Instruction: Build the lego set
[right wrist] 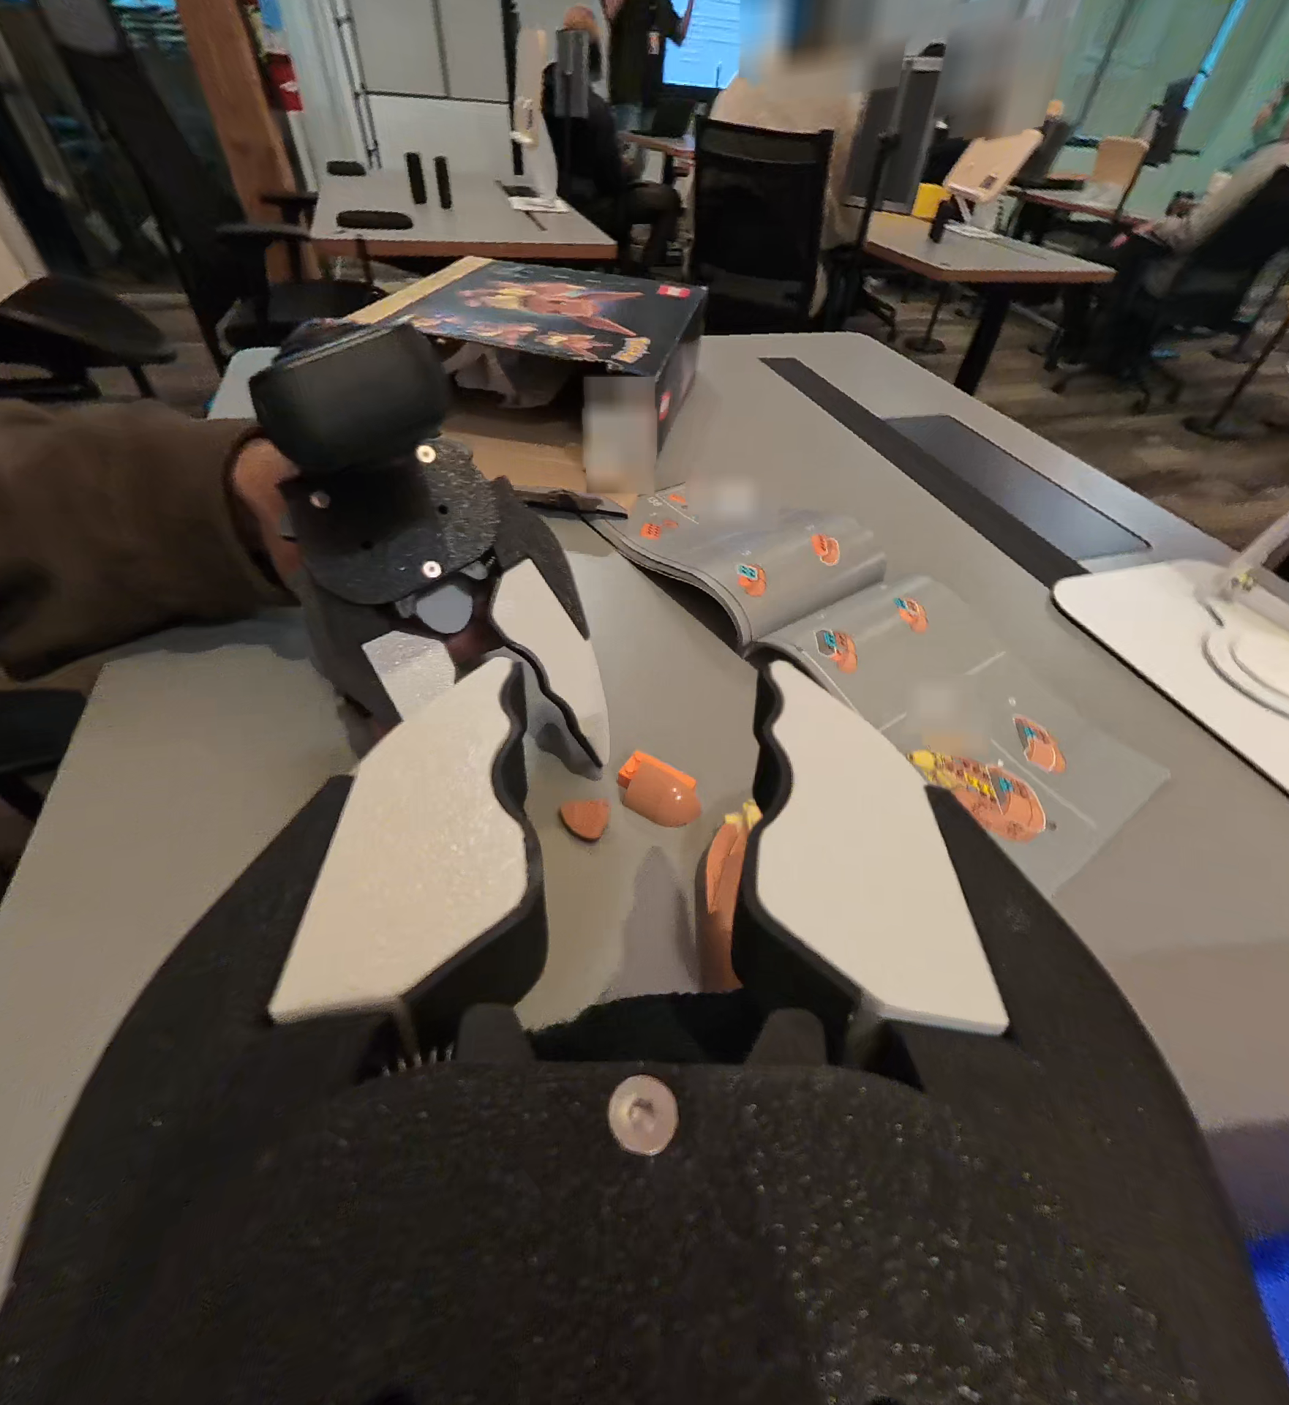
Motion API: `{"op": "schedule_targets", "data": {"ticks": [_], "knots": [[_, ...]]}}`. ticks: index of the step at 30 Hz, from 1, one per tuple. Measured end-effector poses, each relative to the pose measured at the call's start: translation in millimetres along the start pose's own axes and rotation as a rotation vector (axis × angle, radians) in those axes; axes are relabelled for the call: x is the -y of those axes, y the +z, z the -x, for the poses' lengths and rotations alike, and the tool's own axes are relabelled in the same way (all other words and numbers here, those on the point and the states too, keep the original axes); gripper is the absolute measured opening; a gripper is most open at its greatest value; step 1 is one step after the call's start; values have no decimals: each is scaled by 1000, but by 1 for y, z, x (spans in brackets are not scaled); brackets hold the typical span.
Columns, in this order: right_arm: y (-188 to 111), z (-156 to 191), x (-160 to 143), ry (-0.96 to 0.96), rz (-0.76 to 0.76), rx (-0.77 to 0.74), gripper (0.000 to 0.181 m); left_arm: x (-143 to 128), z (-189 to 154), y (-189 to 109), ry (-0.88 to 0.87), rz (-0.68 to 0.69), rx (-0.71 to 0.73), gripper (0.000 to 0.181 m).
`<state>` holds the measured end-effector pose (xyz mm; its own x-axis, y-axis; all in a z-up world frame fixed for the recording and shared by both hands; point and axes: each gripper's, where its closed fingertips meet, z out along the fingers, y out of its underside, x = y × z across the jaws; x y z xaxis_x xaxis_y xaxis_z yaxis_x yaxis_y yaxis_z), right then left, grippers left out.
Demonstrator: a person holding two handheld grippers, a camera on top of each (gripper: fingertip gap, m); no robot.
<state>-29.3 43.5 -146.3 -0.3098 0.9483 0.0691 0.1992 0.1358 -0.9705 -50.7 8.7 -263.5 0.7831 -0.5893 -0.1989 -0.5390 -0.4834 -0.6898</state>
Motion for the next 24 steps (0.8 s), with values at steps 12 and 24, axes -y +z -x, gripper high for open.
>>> {"op": "schedule_targets", "data": {"ticks": [12,24], "knots": [[3,13,-7,-115,-49,57,32,6,1,14,192,14,-84,20],[13,18,-54,-156,181,80,28,10,-2,11,102,-60,-101,18]]}}
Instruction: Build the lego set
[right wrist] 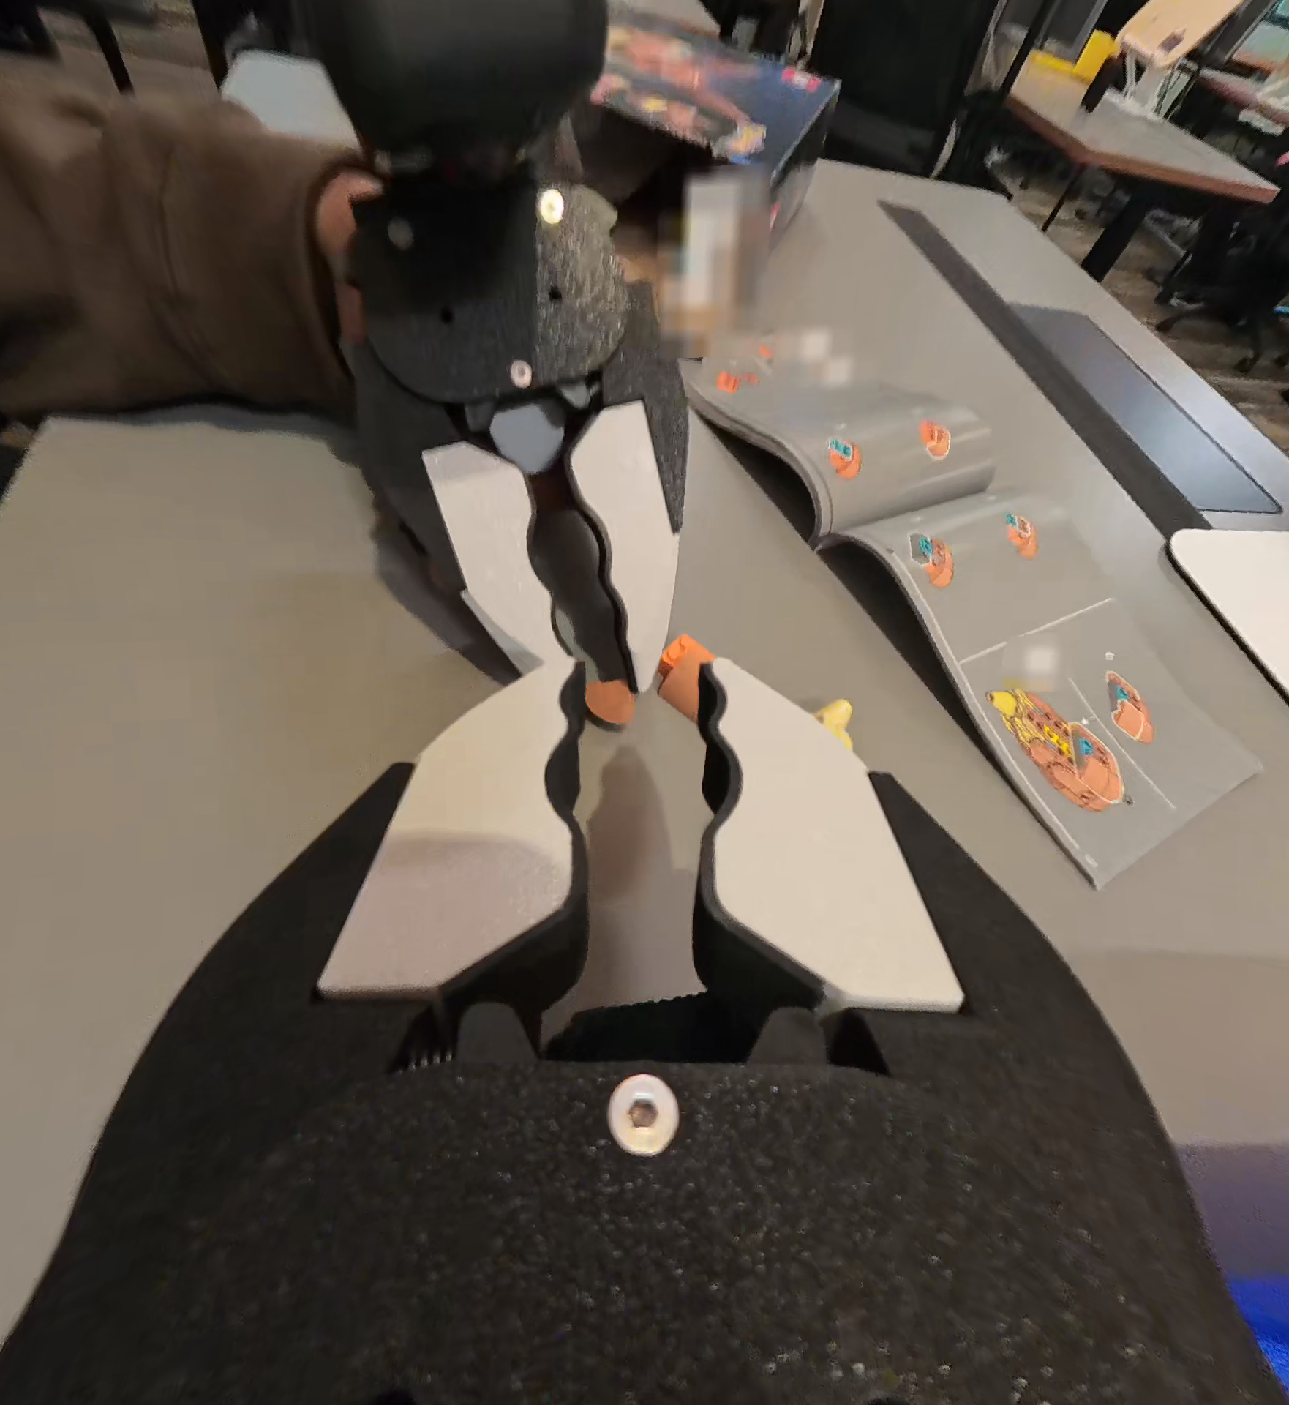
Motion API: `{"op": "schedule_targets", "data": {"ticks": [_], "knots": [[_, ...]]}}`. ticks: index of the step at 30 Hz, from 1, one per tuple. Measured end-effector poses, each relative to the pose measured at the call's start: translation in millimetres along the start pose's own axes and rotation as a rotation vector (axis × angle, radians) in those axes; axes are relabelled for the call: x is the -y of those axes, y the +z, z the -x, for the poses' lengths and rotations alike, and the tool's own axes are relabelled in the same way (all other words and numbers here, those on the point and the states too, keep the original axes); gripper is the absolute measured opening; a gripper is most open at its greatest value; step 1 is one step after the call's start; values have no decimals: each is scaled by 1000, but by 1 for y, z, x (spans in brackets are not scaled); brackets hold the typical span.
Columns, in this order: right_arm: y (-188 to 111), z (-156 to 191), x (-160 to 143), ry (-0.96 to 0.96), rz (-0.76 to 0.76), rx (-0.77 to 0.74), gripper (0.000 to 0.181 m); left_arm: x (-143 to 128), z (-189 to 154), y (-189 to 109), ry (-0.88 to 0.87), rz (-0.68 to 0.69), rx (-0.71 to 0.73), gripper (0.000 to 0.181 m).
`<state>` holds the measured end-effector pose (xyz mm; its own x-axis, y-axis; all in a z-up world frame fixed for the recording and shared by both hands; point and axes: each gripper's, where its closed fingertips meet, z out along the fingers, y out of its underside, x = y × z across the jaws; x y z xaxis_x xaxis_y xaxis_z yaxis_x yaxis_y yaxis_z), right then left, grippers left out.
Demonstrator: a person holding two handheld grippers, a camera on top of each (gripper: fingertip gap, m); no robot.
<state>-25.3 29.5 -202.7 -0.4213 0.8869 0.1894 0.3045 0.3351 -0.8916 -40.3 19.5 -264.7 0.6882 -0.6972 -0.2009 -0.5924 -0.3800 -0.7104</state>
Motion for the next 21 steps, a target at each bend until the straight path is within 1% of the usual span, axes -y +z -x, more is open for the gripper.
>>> {"op": "schedule_targets", "data": {"ticks": [2,4,6,9,14,18,21], "knots": [[-1,-1,-7,-72,40,-30,24,6,0,-1,-55,-43,-21,18],[-1,-1,-13,-124,70,-51,21,15,2,-5,-154,-108,-52,18],[0,-5,-19,-120,92,-72,23,25,10,-10,-263,-194,-62,18],[1,-11,-18,-49,66,-97,27,44,18,-21,-410,-357,-109,18],[-7,-31,6,-30,-67,-261,31,75,29,-43,-652,-660,-217,18],[-6,-32,22,-37,-158,-329,38,82,43,-59,-843,-856,-306,18],[-7,-37,36,-116,-195,-430,40,82,49,-65,-948,-944,-371,18]]}}
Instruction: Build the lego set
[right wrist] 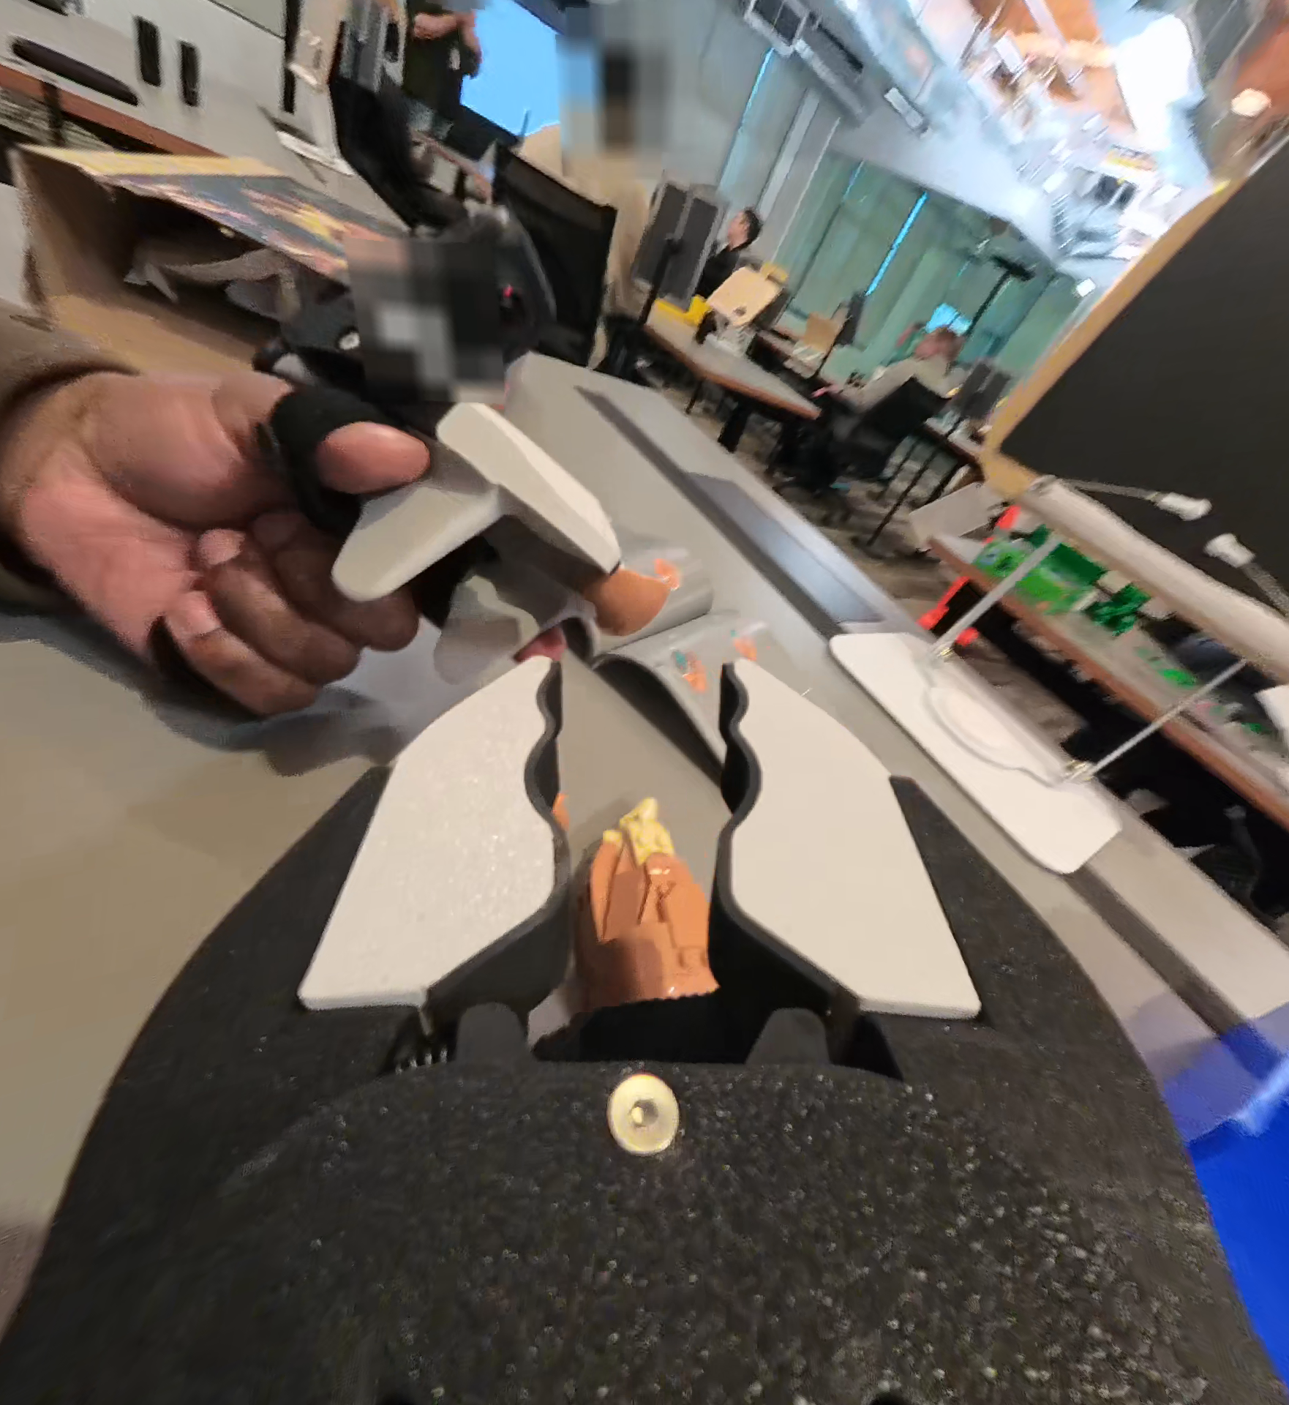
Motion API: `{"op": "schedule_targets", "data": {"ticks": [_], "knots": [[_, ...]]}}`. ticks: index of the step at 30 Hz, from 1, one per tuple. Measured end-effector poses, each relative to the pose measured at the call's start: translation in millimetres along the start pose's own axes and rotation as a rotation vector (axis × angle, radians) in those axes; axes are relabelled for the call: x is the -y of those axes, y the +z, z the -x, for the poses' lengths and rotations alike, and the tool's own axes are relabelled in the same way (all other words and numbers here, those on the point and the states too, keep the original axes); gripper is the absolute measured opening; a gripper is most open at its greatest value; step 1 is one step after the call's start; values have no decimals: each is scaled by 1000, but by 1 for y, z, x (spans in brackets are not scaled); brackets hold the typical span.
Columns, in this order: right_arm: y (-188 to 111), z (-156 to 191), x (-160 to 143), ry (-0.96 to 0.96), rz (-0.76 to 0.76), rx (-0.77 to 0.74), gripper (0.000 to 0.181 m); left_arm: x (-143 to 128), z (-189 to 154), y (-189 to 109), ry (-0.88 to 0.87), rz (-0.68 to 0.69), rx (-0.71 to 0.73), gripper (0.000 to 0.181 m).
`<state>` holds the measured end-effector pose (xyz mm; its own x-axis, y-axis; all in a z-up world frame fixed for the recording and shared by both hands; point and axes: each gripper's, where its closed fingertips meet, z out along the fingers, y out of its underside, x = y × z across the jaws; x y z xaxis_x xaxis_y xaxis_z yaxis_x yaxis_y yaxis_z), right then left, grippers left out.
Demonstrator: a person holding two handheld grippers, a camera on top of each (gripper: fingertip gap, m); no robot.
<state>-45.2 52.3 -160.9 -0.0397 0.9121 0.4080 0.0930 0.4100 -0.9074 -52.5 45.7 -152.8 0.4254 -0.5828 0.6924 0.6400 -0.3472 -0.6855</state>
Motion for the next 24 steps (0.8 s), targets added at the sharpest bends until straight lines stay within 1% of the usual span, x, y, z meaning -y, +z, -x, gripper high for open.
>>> {"op": "schedule_targets", "data": {"ticks": [2,4,7,11,17,24], "knots": [[3,-1,6,-41,-18,-35,39,2,1,-1,-41,-28,-16,18],[8,5,7,-75,-16,-23,38,3,0,-1,-55,-46,-29,18],[12,12,3,-134,-4,-18,35,0,-1,0,-55,-32,-31,18],[12,9,4,-202,-1,-54,31,-3,-2,0,-52,-5,-31,18],[10,10,6,-246,-11,-60,28,-8,-2,2,-61,24,-34,18],[9,8,5,-253,-8,-66,24,-11,-4,3,-64,43,-40,18]]}}
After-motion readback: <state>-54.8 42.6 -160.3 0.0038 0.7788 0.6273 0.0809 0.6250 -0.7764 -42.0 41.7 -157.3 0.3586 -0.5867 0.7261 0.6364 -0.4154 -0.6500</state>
